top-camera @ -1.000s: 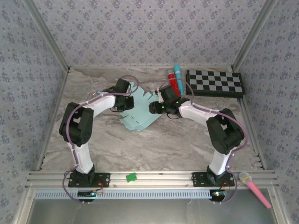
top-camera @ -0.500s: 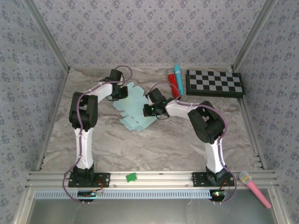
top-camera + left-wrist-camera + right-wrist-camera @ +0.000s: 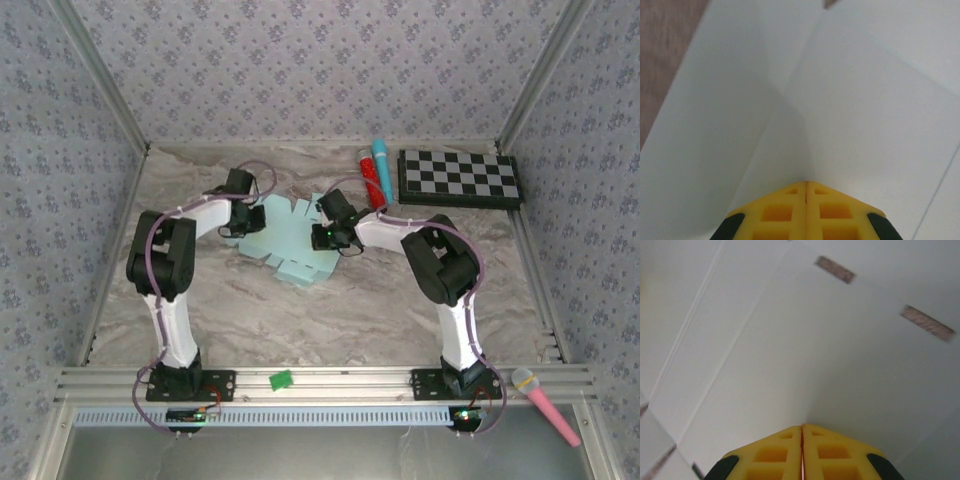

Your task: Fold the paper box

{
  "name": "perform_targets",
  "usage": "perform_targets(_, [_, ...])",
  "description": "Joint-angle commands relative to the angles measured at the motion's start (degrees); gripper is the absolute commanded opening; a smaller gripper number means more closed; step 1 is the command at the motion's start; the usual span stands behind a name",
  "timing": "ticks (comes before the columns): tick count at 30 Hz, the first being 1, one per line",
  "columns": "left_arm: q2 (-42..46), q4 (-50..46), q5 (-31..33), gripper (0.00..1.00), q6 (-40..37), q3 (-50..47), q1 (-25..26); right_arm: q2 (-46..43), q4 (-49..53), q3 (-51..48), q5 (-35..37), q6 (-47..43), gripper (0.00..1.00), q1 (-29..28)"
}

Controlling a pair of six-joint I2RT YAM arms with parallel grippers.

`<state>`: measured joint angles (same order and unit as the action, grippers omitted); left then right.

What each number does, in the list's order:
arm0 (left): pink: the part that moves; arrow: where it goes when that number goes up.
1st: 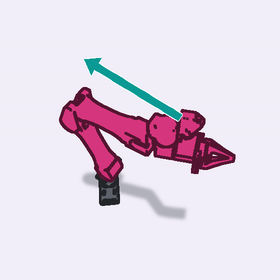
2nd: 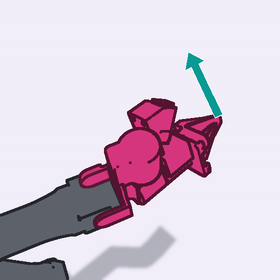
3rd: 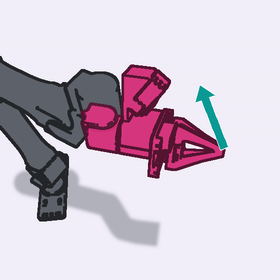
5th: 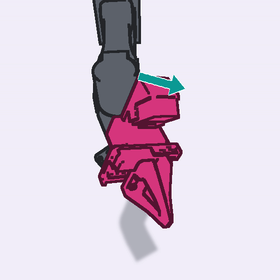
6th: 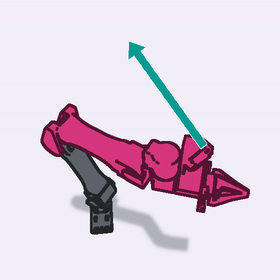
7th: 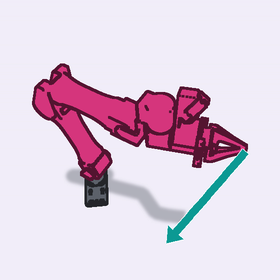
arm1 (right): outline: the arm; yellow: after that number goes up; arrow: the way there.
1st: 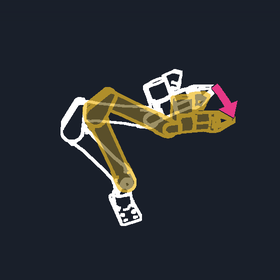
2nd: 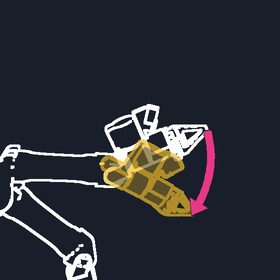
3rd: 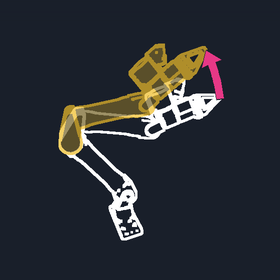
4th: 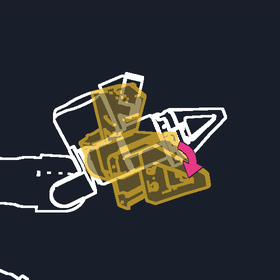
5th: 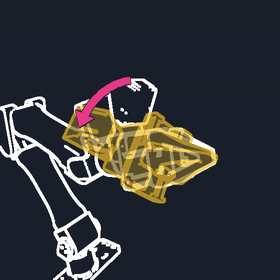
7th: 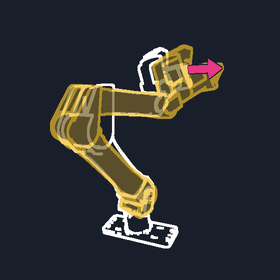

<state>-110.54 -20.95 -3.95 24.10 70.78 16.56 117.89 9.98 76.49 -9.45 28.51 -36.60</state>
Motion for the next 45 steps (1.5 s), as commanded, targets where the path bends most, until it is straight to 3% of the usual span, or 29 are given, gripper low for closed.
perform_targets(1, [4.4, -4.3, -2.5, 0.0, 3.2, -6.9, 4.8, 0.9, 4.2, 1.2, 2.4, -1.5, 0.1, 0.4])
perform_targets(9, [14.4, -0.4, -2.0, 0.0, 12.6, -20.3, 15.9, 4.3, 8.4, 7.2, 2.1, -4.5, 0.12, 0.9])
perform_targets(16, [18.1, -2.0, -1.0, 0.0, 16.6, -21.4, 25.1, 5.1, 9.1, 9.6, 1.5, -4.8, 0.12, 0.2])
perform_targets(25, [20.9, -5.7, 4.9, 0.09, 9.2, -15.2, 21.9, -3.0, 7.5, 5.7, 3.3, -2.8, 0.12, 0.5])
perform_targets(33, [15.0, -2.7, 5.3, 0.0, 1.6, -13.6, 16.5, -4.7, 6.2, 0.0, 4.7, 0.7, 0.1, 2.5])
perform_targets(39, [13.1, -2.0, 4.2, 0.0, 2.4, -14.9, 16.3, -2.8, 6.1, 0.4, 4.1, 0.6, 0.06, 3.0])
perform_targets(45, [14.8, -3.3, 4.5, 0.0, 6.0, -17.7, 19.3, 0.3, 6.4, 2.1, 2.8, 0.4, 0.05, 3.0])
